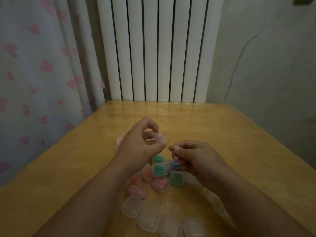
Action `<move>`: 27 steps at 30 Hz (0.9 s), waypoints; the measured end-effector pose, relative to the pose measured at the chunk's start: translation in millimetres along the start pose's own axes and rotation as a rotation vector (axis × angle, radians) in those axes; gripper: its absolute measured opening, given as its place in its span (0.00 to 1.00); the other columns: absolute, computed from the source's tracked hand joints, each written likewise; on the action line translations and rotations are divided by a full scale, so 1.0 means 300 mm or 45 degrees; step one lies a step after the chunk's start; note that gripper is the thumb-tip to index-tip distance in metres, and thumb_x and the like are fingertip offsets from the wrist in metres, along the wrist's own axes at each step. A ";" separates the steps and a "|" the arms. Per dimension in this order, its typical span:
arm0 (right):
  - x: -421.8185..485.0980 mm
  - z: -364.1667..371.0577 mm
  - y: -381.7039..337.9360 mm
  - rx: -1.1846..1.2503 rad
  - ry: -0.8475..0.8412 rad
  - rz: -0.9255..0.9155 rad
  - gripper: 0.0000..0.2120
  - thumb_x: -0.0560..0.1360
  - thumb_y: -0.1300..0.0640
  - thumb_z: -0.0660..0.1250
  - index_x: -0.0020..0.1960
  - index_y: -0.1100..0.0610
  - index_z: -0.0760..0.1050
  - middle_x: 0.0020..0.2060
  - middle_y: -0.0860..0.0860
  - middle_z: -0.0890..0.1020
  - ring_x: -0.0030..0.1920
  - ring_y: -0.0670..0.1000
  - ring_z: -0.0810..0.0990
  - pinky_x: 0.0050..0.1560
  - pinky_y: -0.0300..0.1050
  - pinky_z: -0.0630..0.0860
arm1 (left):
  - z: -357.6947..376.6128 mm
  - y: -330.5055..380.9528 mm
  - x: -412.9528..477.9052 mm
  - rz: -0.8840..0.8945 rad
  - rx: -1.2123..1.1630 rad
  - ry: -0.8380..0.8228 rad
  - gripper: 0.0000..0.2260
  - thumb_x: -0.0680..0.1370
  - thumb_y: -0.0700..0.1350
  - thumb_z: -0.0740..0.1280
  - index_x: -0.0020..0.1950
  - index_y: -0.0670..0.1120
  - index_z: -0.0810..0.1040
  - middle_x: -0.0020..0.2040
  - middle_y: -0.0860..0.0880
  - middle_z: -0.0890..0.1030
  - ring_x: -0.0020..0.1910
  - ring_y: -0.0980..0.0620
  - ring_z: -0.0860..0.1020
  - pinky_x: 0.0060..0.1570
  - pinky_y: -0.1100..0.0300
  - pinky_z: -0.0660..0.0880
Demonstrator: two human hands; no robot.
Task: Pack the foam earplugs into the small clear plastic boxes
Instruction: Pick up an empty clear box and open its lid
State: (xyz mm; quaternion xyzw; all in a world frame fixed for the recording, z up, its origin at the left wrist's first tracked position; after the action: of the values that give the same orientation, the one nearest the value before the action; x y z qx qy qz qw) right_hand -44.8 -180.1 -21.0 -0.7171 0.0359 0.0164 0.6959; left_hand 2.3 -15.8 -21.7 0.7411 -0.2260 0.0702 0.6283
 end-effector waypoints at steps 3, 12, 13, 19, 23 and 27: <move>-0.004 0.008 0.005 0.070 -0.112 0.033 0.09 0.79 0.62 0.63 0.46 0.61 0.82 0.31 0.52 0.76 0.30 0.46 0.71 0.31 0.38 0.69 | 0.007 -0.003 -0.003 -0.011 -0.122 -0.084 0.13 0.69 0.38 0.77 0.45 0.54 0.79 0.50 0.46 0.83 0.52 0.50 0.84 0.53 0.46 0.81; 0.001 0.005 0.005 0.119 -0.087 0.040 0.09 0.77 0.63 0.65 0.49 0.69 0.79 0.30 0.53 0.76 0.29 0.46 0.70 0.31 0.39 0.67 | 0.009 -0.017 -0.003 0.017 0.113 -0.030 0.12 0.69 0.38 0.77 0.43 0.54 0.83 0.51 0.54 0.84 0.48 0.57 0.83 0.48 0.56 0.82; 0.001 0.005 0.005 0.113 -0.073 0.041 0.10 0.77 0.63 0.65 0.50 0.71 0.79 0.30 0.53 0.76 0.29 0.47 0.70 0.31 0.39 0.67 | 0.011 -0.017 -0.005 0.021 0.129 -0.024 0.12 0.69 0.37 0.76 0.43 0.54 0.83 0.51 0.55 0.84 0.49 0.58 0.83 0.47 0.59 0.81; 0.006 0.010 0.013 0.146 -0.053 0.055 0.10 0.77 0.65 0.65 0.51 0.73 0.78 0.31 0.55 0.75 0.30 0.47 0.70 0.30 0.39 0.67 | 0.022 -0.014 -0.007 0.136 0.376 0.004 0.13 0.70 0.42 0.77 0.50 0.57 0.82 0.47 0.57 0.82 0.48 0.62 0.81 0.49 0.65 0.79; 0.013 0.010 0.021 0.075 -0.012 0.102 0.08 0.74 0.64 0.66 0.45 0.70 0.80 0.31 0.55 0.75 0.30 0.48 0.70 0.30 0.40 0.67 | 0.030 -0.024 -0.005 0.231 0.523 0.019 0.11 0.69 0.48 0.78 0.51 0.53 0.84 0.46 0.55 0.82 0.46 0.59 0.81 0.48 0.62 0.80; 0.016 0.015 0.021 0.093 0.056 0.178 0.04 0.71 0.65 0.65 0.40 0.62 0.78 0.29 0.53 0.73 0.27 0.47 0.67 0.29 0.40 0.62 | 0.038 -0.034 -0.012 0.263 0.540 0.028 0.09 0.70 0.50 0.76 0.48 0.54 0.83 0.43 0.55 0.81 0.44 0.59 0.80 0.46 0.59 0.79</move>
State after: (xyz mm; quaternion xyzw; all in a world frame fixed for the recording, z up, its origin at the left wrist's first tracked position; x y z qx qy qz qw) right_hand -40.5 -175.8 -27.7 -0.6873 0.1019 0.0478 0.7176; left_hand 1.4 -24.8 -34.6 0.8287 -0.2738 0.1880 0.4506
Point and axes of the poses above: each hand's wrist, its own x-axis towards the middle knuckle, its own z-axis out of the palm, y = z × x, the point moved 1 cm from there along x, towards the middle knuckle
